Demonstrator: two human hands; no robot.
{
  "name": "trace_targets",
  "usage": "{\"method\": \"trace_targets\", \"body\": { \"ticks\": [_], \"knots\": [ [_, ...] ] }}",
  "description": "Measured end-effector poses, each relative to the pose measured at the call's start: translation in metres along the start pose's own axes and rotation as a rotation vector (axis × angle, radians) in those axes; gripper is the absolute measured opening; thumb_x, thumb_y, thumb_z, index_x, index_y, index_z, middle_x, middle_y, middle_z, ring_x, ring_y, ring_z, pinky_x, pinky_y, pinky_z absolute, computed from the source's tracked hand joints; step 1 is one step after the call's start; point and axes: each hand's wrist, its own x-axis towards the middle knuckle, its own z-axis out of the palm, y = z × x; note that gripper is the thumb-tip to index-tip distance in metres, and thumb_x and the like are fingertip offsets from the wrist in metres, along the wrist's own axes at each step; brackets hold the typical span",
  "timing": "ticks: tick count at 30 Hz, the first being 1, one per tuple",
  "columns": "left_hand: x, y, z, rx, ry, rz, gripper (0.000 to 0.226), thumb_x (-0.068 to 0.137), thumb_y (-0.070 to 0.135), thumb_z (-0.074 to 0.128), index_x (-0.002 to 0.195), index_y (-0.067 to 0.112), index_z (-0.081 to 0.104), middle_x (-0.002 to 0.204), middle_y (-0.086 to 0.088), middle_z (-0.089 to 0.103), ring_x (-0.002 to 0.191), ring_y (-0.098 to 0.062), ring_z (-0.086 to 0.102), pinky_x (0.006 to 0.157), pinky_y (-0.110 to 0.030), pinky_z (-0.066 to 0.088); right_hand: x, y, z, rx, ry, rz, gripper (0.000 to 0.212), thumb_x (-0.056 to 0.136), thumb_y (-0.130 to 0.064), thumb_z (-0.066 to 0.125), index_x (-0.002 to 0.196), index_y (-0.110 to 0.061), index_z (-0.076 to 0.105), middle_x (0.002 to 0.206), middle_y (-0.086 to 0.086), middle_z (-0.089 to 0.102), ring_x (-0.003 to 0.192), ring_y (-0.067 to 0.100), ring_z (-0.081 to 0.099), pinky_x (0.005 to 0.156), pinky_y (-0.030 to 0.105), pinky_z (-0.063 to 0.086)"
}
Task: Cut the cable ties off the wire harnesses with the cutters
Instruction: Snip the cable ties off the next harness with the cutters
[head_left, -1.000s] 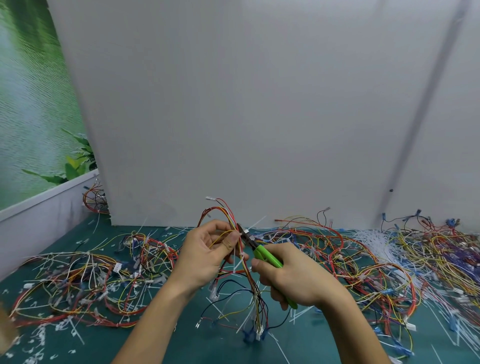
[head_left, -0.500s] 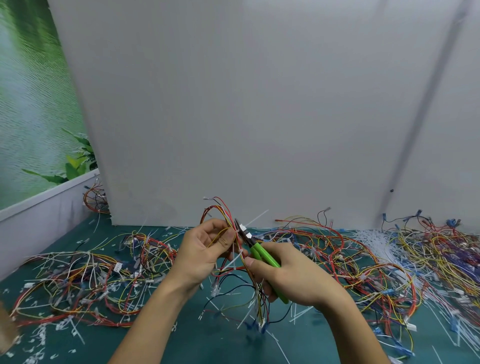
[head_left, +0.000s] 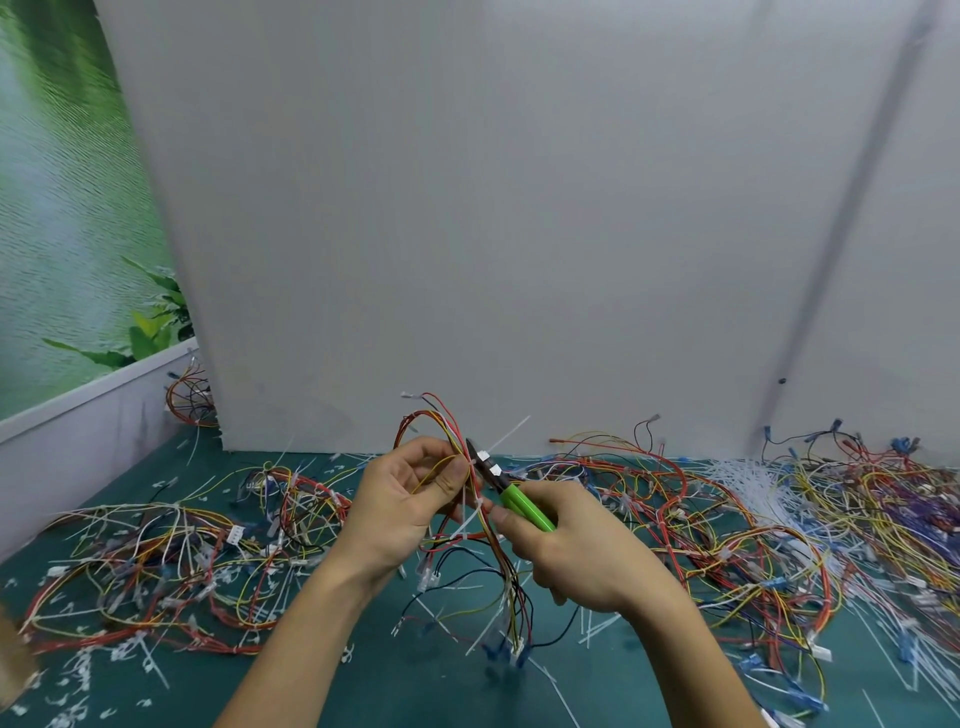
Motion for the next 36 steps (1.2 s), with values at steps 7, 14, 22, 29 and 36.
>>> {"method": "trace_targets", "body": {
  "ticks": [7,14,22,29,36],
  "knots": [
    [0.0,-0.002,0.0,0.03,0.0,-0.023,0.024,0.082,0.025,0.072,0.098,0.008,0.07,0.087,-0.014,0.076,0.079,-0.025,0.074,0.067,-0.026,0.059,0.002,0.003,0.001,-0.007,-0.054,0.018,0.052,0.099,-0.059,0.055,0.101,-0.007,0.058,0.094,0.027,0.063,0.069,0.024,0.062,0.074,0.055,0.06],
    [0.001,-0.002,0.0,0.017,0.003,-0.038,0.022,0.082,0.025,0.072,0.096,0.008,0.07,0.084,-0.015,0.076,0.074,-0.021,0.073,0.065,-0.023,0.057,0.004,0.008,0.003,0.024,-0.047,0.034,0.058,0.098,-0.06,0.055,0.097,-0.002,0.054,0.078,0.016,0.052,0.061,0.027,0.059,0.063,0.048,0.063],
    [0.0,-0.002,-0.002,0.016,-0.003,-0.052,0.022,0.082,0.027,0.073,0.096,0.011,0.071,0.085,-0.014,0.076,0.076,-0.022,0.074,0.067,-0.023,0.057,0.005,0.011,0.005,0.082,-0.035,0.036,0.048,0.099,-0.057,0.056,0.097,-0.008,0.059,0.074,0.008,0.054,0.05,0.017,0.055,0.048,0.03,0.052],
    [0.0,-0.001,-0.002,0.017,0.0,-0.068,0.026,0.083,0.027,0.073,0.1,0.008,0.07,0.087,-0.015,0.076,0.079,-0.024,0.075,0.069,-0.024,0.058,0.006,0.01,0.004,0.064,-0.051,0.021,0.052,0.099,-0.056,0.057,0.098,-0.004,0.056,0.076,0.011,0.054,0.057,0.022,0.059,0.057,0.044,0.061],
    [-0.002,0.001,-0.001,0.032,-0.03,-0.072,0.021,0.084,0.026,0.072,0.096,0.008,0.07,0.086,-0.018,0.076,0.081,-0.034,0.075,0.073,-0.035,0.063,0.004,0.009,0.001,0.047,-0.125,0.025,0.043,0.099,-0.051,0.06,0.107,-0.008,0.059,0.098,0.022,0.067,0.076,0.024,0.074,0.07,0.042,0.064]
  ]
}}
